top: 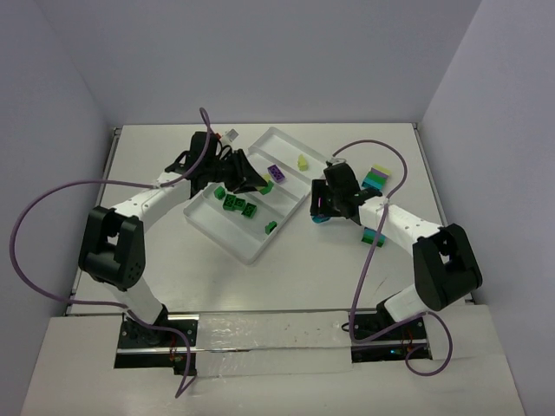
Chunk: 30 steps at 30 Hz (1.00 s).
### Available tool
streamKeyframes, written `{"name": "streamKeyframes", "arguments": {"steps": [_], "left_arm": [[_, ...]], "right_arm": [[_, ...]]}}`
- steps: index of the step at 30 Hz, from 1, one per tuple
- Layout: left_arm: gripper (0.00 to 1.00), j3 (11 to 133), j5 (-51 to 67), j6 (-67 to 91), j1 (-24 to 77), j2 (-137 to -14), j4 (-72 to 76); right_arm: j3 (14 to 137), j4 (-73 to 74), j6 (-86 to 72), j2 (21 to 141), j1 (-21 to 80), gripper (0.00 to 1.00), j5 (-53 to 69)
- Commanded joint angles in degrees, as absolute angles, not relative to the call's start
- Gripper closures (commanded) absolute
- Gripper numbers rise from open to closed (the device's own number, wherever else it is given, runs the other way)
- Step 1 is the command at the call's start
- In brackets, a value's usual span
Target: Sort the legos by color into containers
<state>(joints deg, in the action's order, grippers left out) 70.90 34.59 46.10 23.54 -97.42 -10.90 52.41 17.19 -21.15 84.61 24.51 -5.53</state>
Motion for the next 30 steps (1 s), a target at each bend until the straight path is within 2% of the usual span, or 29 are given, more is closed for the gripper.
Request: {"name": "streamKeyframes", "arguments": {"steps": [1,7,13,20,30], "left_arm": [[1.00,71.0,33.5,45.3,22.4,-93.4,-11.2],[1.00,70.8,33.2,44.7,20.7,-92.0,-12.3],[1.00,69.4,32.9,44.2,15.5,-87.4,-14.0],[1.00,69.6,31.7,44.5,10.8,-84.1,-16.4],[1.00,67.4,30.5,45.7,8.9,-81.0,-16.2]], "right_arm": [[54.5,15.3,-21.4,82.9,24.7,0.32,-4.9],[60.0,15.4,-21.4,84.6,27.0,0.33,-3.2],[62.6,11.9,-21.9,86.6,35.9,0.33,0.7],[70.4,10.6,-22.8,96.6,47.9,0.34,2.7],[78.9,12.2,-22.7,106.9,52.6,0.33,1.7]]}}
